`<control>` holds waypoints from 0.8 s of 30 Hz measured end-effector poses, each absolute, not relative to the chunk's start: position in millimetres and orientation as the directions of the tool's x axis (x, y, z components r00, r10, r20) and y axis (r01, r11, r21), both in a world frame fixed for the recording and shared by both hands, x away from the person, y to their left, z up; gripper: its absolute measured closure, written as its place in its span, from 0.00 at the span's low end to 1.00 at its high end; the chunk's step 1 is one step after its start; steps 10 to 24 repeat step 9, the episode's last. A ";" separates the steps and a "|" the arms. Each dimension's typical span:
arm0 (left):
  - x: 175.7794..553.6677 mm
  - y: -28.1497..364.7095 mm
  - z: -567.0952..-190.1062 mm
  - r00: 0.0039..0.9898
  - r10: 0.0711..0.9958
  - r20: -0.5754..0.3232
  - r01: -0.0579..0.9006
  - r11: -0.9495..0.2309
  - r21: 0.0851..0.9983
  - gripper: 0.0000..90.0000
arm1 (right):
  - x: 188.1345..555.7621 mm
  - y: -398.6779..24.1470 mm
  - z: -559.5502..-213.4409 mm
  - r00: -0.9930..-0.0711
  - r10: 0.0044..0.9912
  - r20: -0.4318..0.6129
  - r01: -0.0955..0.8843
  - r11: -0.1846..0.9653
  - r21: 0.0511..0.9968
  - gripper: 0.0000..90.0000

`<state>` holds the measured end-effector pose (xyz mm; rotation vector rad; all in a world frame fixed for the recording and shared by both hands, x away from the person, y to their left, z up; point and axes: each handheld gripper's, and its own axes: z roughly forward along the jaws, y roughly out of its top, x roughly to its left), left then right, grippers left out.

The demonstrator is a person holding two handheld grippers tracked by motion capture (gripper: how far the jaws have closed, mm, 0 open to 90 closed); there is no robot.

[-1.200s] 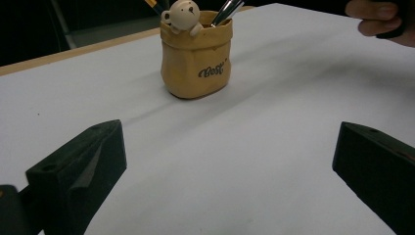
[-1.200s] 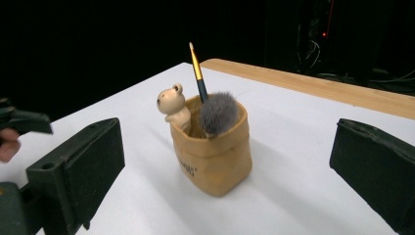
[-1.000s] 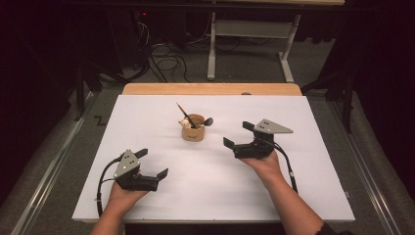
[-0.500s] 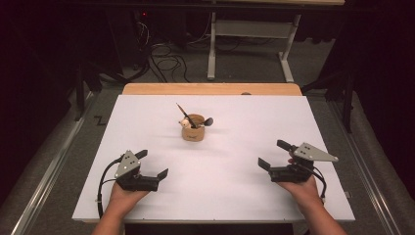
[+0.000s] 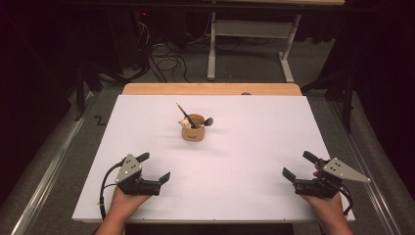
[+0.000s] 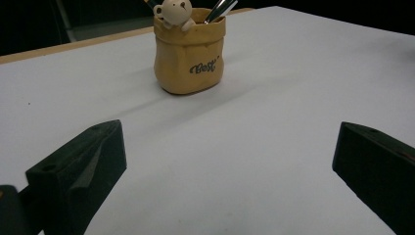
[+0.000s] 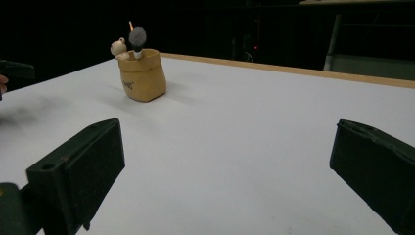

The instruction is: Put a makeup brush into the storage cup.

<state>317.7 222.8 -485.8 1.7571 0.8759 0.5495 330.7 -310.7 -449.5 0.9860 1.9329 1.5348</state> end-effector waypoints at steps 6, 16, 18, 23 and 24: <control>318.2 226.6 -486.0 0.627 0.776 -0.058 0.291 -0.165 0.942 0.00 | 329.2 -307.5 -451.8 -0.631 0.774 0.053 0.238 0.128 0.963 0.00; 319.0 226.3 -484.9 0.633 0.770 -0.075 0.304 -0.158 0.939 0.01 | 329.1 -306.9 -452.2 -0.635 0.771 0.048 0.235 0.134 0.963 0.00; 319.0 226.3 -484.9 0.633 0.770 -0.075 0.304 -0.158 0.939 0.01 | 329.1 -306.9 -452.2 -0.635 0.771 0.048 0.235 0.134 0.963 0.00; 319.0 226.3 -484.9 0.633 0.770 -0.075 0.304 -0.158 0.939 0.01 | 329.1 -306.9 -452.2 -0.635 0.771 0.048 0.235 0.134 0.963 0.00; 319.0 226.3 -484.9 0.633 0.770 -0.075 0.304 -0.158 0.939 0.01 | 329.1 -306.9 -452.2 -0.635 0.771 0.048 0.235 0.134 0.963 0.00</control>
